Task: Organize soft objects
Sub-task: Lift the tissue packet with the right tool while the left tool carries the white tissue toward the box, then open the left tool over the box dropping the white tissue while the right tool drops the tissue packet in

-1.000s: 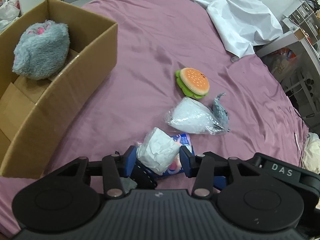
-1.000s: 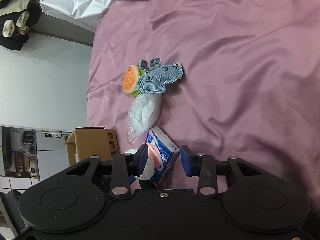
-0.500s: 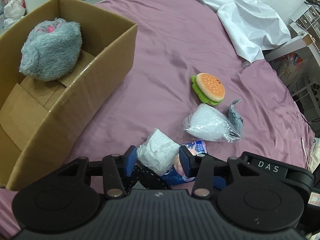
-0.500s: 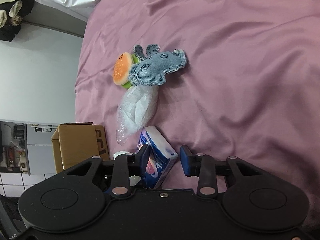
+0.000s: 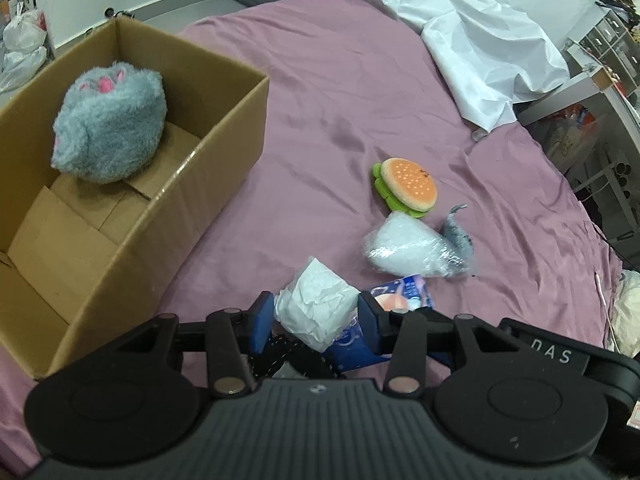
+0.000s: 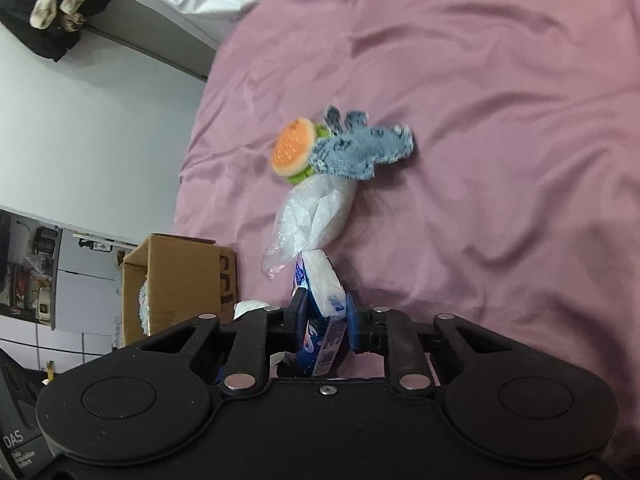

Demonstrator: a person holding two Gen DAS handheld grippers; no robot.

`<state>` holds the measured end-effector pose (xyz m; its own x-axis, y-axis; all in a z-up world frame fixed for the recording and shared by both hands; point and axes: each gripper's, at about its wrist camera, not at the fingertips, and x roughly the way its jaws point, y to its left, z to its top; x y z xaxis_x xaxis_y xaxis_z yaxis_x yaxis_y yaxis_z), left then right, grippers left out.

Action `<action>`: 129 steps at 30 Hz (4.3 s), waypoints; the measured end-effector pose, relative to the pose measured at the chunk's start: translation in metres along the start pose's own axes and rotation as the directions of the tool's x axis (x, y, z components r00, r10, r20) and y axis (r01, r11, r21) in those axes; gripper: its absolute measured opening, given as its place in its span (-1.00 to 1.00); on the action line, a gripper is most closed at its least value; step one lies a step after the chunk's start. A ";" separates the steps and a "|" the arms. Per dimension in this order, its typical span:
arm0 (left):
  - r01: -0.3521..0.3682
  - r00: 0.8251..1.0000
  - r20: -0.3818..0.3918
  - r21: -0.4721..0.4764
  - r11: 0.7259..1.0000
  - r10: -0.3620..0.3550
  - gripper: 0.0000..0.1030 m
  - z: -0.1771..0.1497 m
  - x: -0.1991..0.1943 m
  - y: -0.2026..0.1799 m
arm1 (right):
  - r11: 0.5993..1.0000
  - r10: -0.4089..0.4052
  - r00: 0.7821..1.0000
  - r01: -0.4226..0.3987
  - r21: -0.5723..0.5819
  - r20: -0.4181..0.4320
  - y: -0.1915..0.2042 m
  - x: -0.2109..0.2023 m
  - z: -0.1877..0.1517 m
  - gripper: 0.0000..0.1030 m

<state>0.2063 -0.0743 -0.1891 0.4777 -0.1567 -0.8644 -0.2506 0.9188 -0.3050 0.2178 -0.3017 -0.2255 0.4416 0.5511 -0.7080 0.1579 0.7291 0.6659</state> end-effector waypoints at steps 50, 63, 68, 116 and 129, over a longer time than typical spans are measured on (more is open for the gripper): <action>0.039 0.983 0.177 0.059 0.998 -0.049 -0.14 0.012 -0.130 0.024 | 0.977 0.047 0.957 0.015 -0.211 0.288 0.080 -0.095 -0.043 -0.62; 0.056 0.980 0.189 0.037 0.998 -0.062 -0.14 0.018 -0.137 0.057 | 0.965 0.062 0.954 0.019 -0.263 0.295 0.111 -0.085 -0.055 -0.62; 0.061 0.979 0.192 0.027 0.998 -0.065 -0.14 0.021 -0.135 0.070 | 0.962 0.052 0.954 0.031 -0.270 0.294 0.118 -0.077 -0.060 -0.62; 0.051 0.989 0.143 -0.127 0.991 -0.033 -0.05 0.066 -0.072 0.170 | 0.927 -0.015 0.964 0.113 -0.358 0.267 0.196 0.022 -0.067 -0.61; 0.013 0.990 0.140 -0.103 0.995 0.002 0.51 0.068 -0.080 0.163 | 0.921 -0.019 0.955 0.132 -0.367 0.297 0.199 0.017 -0.059 0.11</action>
<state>0.1847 0.1129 -0.1421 0.5905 -0.1029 -0.8005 -0.3299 0.8744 -0.3558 0.2042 -0.1235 -0.1191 0.6806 0.3922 -0.6188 -0.1205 0.8931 0.4335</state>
